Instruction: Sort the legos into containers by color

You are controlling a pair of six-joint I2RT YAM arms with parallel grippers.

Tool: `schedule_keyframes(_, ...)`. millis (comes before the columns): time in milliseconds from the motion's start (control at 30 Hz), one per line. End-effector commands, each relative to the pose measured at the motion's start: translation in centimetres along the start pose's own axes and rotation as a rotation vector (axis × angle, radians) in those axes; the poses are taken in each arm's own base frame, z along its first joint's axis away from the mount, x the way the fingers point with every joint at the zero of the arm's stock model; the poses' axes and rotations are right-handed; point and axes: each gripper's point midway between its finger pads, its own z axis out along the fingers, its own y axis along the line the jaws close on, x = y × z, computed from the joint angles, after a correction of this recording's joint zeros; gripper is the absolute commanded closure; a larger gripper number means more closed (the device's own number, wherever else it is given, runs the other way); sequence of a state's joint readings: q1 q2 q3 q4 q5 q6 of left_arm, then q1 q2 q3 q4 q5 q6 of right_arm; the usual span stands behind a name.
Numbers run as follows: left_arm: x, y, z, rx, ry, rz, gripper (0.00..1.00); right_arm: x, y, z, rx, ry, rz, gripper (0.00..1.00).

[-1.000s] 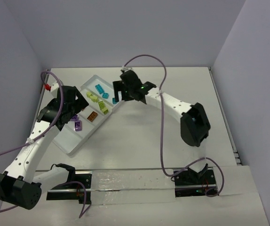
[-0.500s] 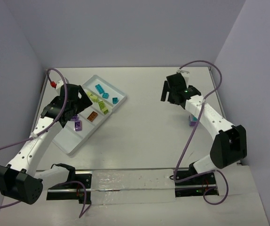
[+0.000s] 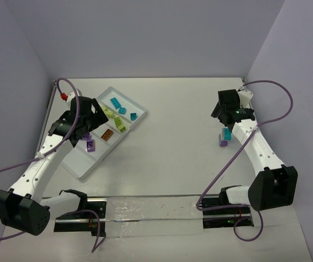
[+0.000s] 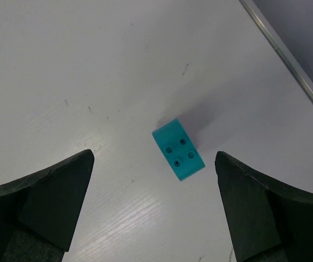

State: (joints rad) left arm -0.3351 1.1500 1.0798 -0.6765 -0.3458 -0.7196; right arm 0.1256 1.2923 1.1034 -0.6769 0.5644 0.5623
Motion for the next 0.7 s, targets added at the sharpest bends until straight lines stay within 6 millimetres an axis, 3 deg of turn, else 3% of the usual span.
schedule_keyframes(0,-1.7,-1.7,-0.7,0.065,-0.046,0.002,0.04,-0.5,-1.2,0.3,0.055,-0.026,0.064,0.0)
schedule_keyframes(333,-1.0,-1.7,-0.4,0.068,-0.025,0.011,0.04,2.3,0.1,2.9,-0.029,0.088,0.023,0.0)
schedule_keyframes(667,-1.2,-1.8,-0.2,0.062,-0.021,0.028,0.04,2.4,-0.1,4.5,-0.063,0.09,0.01,0.0)
